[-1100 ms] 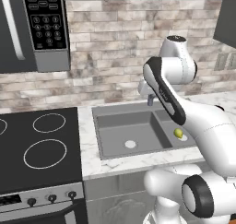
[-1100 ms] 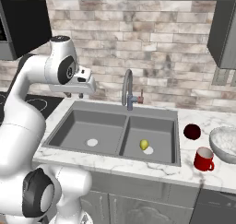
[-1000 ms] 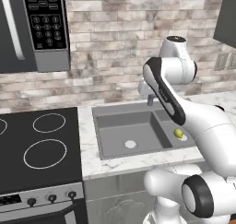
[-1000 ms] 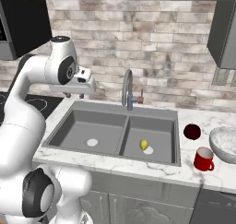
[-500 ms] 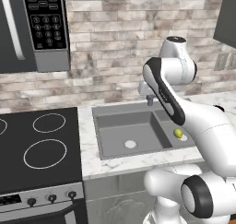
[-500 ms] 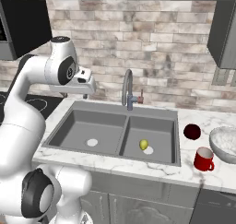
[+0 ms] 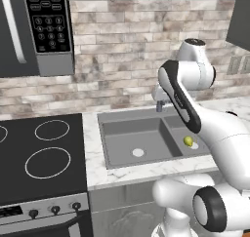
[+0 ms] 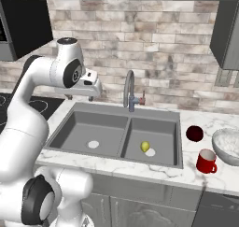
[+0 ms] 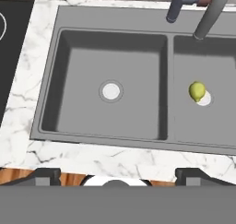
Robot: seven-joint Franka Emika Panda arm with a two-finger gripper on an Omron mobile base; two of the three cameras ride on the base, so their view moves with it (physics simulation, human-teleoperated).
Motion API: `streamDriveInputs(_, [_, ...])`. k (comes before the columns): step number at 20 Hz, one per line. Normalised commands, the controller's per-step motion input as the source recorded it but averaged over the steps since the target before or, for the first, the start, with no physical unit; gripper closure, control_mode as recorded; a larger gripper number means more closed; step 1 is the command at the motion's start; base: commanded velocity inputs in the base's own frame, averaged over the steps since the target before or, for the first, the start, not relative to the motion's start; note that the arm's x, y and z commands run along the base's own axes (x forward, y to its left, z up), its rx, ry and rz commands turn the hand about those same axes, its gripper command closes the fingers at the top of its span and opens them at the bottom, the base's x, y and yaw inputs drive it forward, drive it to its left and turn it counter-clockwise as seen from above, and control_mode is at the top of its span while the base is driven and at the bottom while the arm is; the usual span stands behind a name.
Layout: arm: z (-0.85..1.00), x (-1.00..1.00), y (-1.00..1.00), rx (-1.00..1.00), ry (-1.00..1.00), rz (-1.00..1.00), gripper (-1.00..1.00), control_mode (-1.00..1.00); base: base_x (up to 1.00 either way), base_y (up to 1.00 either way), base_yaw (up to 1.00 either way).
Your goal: Clear the mugs and bowl far away from the sink.
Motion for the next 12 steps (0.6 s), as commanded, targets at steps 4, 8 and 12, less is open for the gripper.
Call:
streamDriveInputs(4, [-0.24,-0.18,-0.93,0.07,-0.01,0.0,-1.0,-1.0,0.0,0.0,0.0])
streamDriveInputs(8, [-0.37,-0.21,-0.9,0.03,0.0,0.0,-1.0,-1.0,0.0,0.0,0.0])
streamDriveInputs(12, [-0.4,-0.42,-0.99,0.04,0.0,0.0,-1.0,-1.0,0.0,0.0,0.0])
